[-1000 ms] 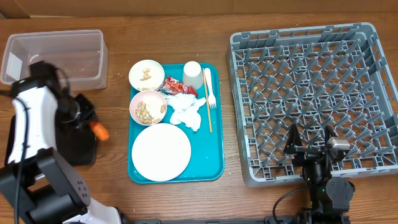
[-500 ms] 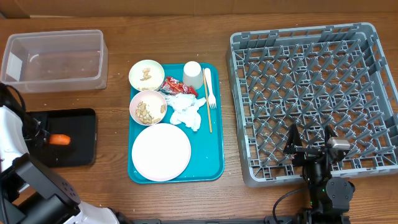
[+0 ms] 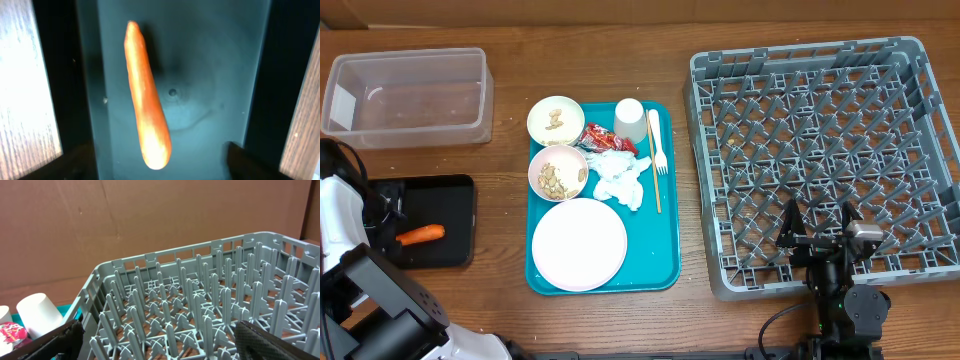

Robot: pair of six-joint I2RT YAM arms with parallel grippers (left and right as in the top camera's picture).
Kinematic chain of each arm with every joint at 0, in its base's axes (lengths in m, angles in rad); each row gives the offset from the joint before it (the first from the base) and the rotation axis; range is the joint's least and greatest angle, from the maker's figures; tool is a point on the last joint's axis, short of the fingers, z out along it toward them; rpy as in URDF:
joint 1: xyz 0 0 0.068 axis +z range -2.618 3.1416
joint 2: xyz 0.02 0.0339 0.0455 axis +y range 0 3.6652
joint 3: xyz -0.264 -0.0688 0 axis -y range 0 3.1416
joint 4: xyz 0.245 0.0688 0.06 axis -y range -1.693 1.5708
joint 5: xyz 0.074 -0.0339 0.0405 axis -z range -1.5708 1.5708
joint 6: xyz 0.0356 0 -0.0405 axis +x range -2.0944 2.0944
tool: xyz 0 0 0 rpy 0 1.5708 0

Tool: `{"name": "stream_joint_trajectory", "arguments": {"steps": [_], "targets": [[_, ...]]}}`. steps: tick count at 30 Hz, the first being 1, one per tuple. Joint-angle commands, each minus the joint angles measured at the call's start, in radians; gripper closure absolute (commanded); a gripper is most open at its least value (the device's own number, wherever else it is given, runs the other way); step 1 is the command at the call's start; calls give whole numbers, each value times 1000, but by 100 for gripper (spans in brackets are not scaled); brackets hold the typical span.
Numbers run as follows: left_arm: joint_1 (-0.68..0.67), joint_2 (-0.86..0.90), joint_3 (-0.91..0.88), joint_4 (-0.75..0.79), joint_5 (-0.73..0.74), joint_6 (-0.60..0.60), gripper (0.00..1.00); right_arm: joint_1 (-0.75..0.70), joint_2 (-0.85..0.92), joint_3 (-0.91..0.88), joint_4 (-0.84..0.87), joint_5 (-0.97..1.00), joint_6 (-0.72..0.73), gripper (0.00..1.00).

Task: Sort waste into correct bins and load items into the dishwasher rack
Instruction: 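Carry the carrot left and release it onto the black tray, then reach the left gripper to the rice bowl and grasp its rim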

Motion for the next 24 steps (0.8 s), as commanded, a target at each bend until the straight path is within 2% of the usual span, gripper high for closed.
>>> {"name": "stream_joint_trajectory", "arguments": {"steps": [1,7,12,14,16,17,20,24], "targets": [[2,2,-4,0,58,58,7,8,-8,-10,8,6,-6,0],[-4,-31,2,-4,250,192,9,8,-8,-10,8,6,-6,0],[-78,-179,2,1,285,290,11,8,-8,-10,8,6,-6,0],[-189,-305,2,0,285,405,9,8,-8,-10,8,6,-6,0],[-261,-351,2,-2,285,458,7,8,-8,-10,8,6,-6,0],[-355,-381,2,-7,284,495,6,8,-8,-10,8,6,-6,0],[-512,-381,2,-8,272,517,4,8,-8,-10,8,6,-6,0],[-799,-287,2,10,98,511,4,8,-8,-10,8,6,-6,0]]}}
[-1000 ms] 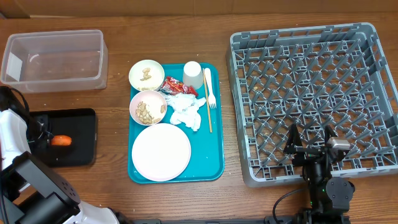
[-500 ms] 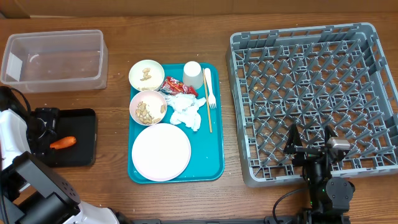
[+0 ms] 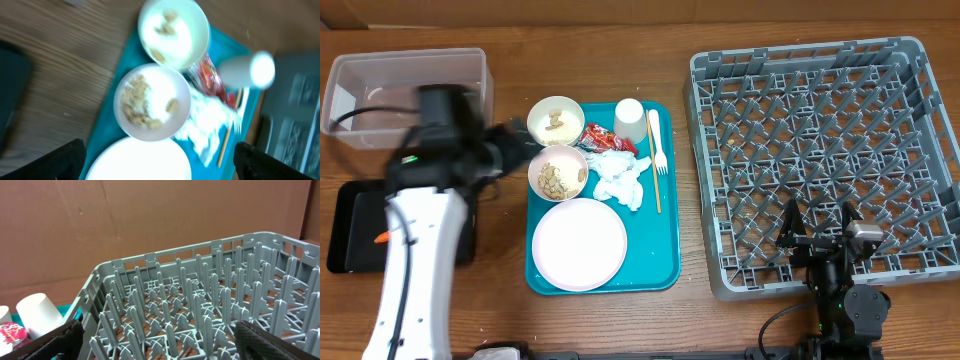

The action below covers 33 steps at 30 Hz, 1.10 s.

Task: Sort waste into correct bins and load items into the dishwasher rack
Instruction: 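Reach the left gripper to the rice bowl and grasp its rim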

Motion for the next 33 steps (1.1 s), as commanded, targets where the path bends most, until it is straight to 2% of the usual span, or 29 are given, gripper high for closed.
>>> {"name": "stream_joint_trajectory", "arguments": {"steps": [1,7,15,18,25,33], "targets": [[-186,102,2,18,-158,36,4,8,-8,-10,8,6,-6,0],[-319,262,2,66,-222,37,4,8,-8,-10,8,6,-6,0],[-327,385,2,101,-232,79,15,8,-8,-10,8,6,-6,0],[-327,440,2,97,-224,86,28,8,-8,-10,8,6,-6,0],[-327,463,3,106,-233,95,41,8,-8,-10,8,6,-6,0],[-327,463,3,103,-249,132,75,8,-8,-10,8,6,-6,0]]}}
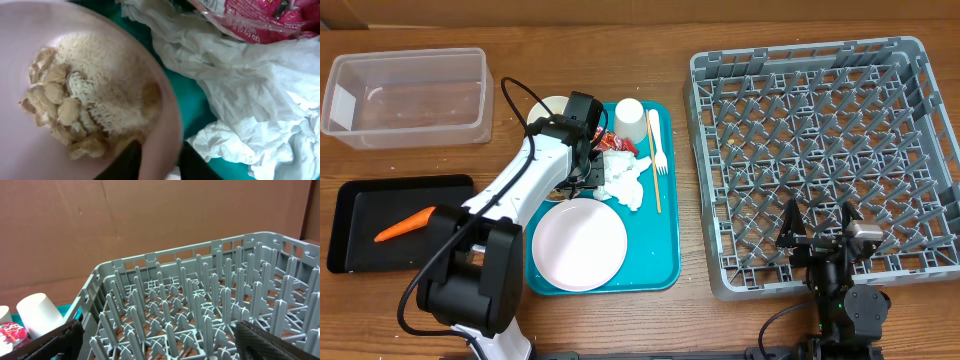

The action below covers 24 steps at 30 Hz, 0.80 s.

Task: Sort waste into correct bins and load items into the dishwasher rack
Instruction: 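Reach the left gripper to the rice bowl and grasp its rim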

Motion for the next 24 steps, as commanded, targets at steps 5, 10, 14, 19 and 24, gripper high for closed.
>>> {"name": "stream_joint_trajectory", "arguments": {"steps": [5,10,14,19,24], "targets": [[-1,5,3,-1,-43,32,81,8,-8,-10,8,6,-6,0],[-1,5,24,-27,-43,39,96,8,-8,-10,8,6,-6,0],[-1,-4,122,-134,-42,25,96,8,-8,-10,8,6,-6,0],[2,-44,259,-266,-44,-4,96,8,-8,-10,8,6,-6,0],[42,-116,352,-381,-95,-83,96,8,-8,-10,8,6,-6,0]]}}
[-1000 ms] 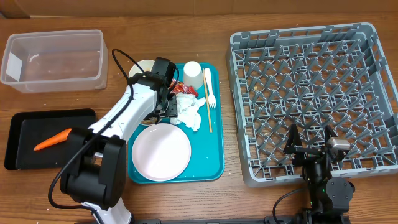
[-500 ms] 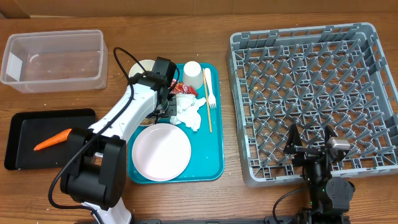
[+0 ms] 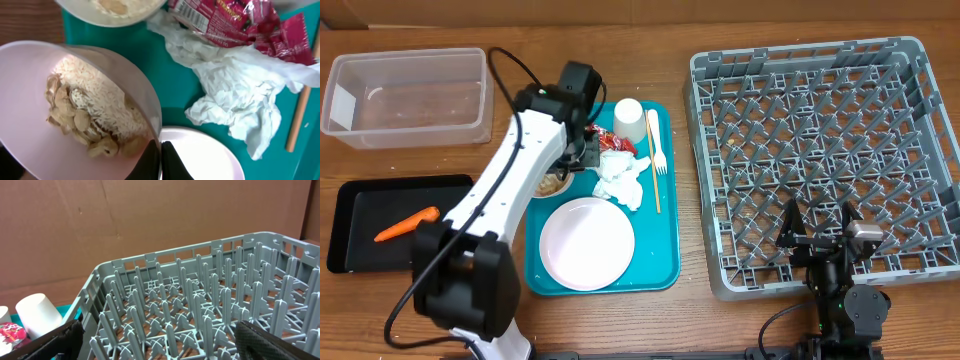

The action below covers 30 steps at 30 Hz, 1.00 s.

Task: Sort waste into correct bins and load items into the dishwasher rack
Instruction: 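Reach the left gripper to the rice bowl and grasp its rim, then carry the bowl left and tip its contents onto the black tray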

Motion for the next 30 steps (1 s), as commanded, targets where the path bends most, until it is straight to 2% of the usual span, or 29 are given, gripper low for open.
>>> {"name": "stream_joint_trajectory", "arguments": {"steps": [1,4,8,13,16,19,22,30], "targets": [[53,-118,80,-60,-52,-85,96,8,-8,-10,7,6,-6,0],[123,-195,81,-97,-39,-117,96,8,-8,-10,7,6,-6,0],[318,-315,81,-122,118,-92,96,8,-8,-10,7,6,-6,0],[570,-333,64,-116,409,46,96,8,-8,-10,7,6,-5,0],[723,-332,-3,-85,611,119,96,8,-8,-10,7,6,-6,0],[812,-332,-60,-60,730,147,96,8,-8,-10,7,6,-6,0],[948,-332,-154,-10,890,195,96,8,-8,-10,7,6,-5,0],[1224,-331,-421,232,1245,198,96,8,-8,-10,7,6,-6,0]]}}
